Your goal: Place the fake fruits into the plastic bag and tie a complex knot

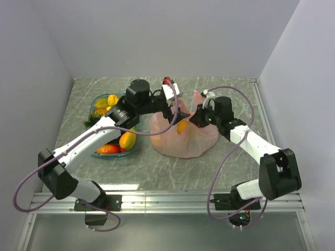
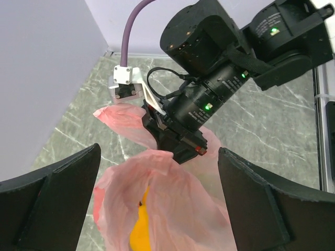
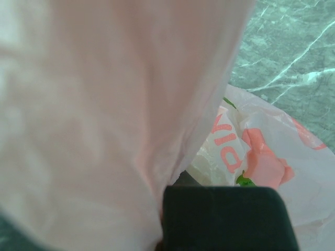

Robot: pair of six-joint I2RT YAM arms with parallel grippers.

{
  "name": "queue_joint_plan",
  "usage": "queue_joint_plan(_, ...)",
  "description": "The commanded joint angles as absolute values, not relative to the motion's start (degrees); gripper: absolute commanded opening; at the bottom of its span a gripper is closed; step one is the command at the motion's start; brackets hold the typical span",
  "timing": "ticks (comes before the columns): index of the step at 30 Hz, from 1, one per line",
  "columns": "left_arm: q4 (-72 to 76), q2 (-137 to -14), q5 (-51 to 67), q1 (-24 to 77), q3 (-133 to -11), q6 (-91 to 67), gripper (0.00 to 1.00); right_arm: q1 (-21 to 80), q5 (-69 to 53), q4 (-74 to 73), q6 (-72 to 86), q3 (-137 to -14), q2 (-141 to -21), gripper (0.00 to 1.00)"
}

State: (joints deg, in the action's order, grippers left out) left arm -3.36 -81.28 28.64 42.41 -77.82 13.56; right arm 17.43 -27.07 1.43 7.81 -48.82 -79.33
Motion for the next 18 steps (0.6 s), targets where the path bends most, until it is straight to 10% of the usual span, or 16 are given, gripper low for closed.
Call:
queue_joint_plan(1,-5.9,-83.8,28.1,42.6,-82.8,11.6,0.99,17.8,-26.5,1.8,6.9,-51.0,-78.9,0.00)
queue_joint_plan(4,-8.6,-86.0,27.0,42.3,-84.2,12.0,0.83,17.8,-26.3,1.3,6.3,-50.5,-78.5,0.00)
queue_joint_plan(9,-5.5,-83.0,31.2,38.2,-80.8,9.3,0.00,17.0,-27.8,0.4,4.2,-50.6,-78.0,0.00)
queue_joint_plan(18,-2.0,-81.9,43.8,34.3,-76.2,-1.6,0.01,14.4,-34.2,-2.2,-3.7,-53.5,-64.4,0.63)
